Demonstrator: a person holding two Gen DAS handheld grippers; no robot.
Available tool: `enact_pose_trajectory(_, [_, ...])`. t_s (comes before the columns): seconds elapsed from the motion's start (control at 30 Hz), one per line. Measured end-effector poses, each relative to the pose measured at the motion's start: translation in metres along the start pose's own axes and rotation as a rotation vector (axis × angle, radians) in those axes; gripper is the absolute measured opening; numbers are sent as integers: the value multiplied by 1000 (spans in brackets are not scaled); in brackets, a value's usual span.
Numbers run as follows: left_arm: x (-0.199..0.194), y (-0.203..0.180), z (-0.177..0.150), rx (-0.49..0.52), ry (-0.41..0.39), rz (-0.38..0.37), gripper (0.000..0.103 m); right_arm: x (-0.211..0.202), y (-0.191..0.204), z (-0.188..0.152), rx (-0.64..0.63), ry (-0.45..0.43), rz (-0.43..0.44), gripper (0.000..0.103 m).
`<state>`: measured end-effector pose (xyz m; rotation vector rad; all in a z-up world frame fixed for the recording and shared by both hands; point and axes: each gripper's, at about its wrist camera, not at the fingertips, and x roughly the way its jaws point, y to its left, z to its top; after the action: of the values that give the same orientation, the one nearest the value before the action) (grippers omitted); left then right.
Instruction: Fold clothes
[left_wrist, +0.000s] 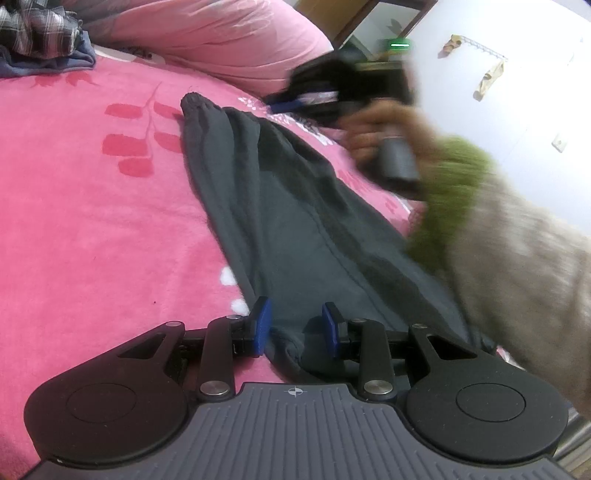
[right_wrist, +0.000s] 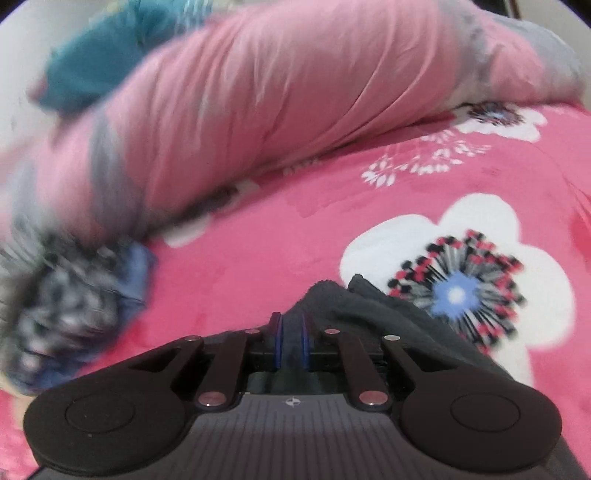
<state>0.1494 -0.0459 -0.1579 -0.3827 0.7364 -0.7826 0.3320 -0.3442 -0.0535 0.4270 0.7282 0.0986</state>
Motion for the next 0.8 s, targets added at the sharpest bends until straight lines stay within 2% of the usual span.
enact_pose_trajectory(0.13, [-1, -1, -1, -2, -2, -2, 30, -98, -6, -20, 54, -14, 51, 11])
enact_pose_trajectory(0.27, [-2, -1, -2, -8, -3, -6, 30, -219, -16, -57, 54, -95, 51, 17])
enact_pose_trajectory(0.4, [-2, 0, -2, -13, -9, -14, 31, -322, -27, -106, -3, -185, -28, 38])
enact_pose_trajectory(0.47, [-3, 3, -3, -29, -13, -25, 31, -352, -30, -137, -62, -194, -104, 40])
enact_pose_trajectory(0.6, [-3, 3, -3, -38, -13, -30, 31, -373, -31, -201, -208, -150, -138, 40])
enact_pose_trajectory(0.7, [-3, 0, -3, -19, -11, -14, 31, -361, -19, -252, -382, -94, -177, 40])
enact_pose_trajectory(0.8, [-2, -2, -3, -5, -9, -2, 31, -340, -4, -282, -563, -62, -162, 40])
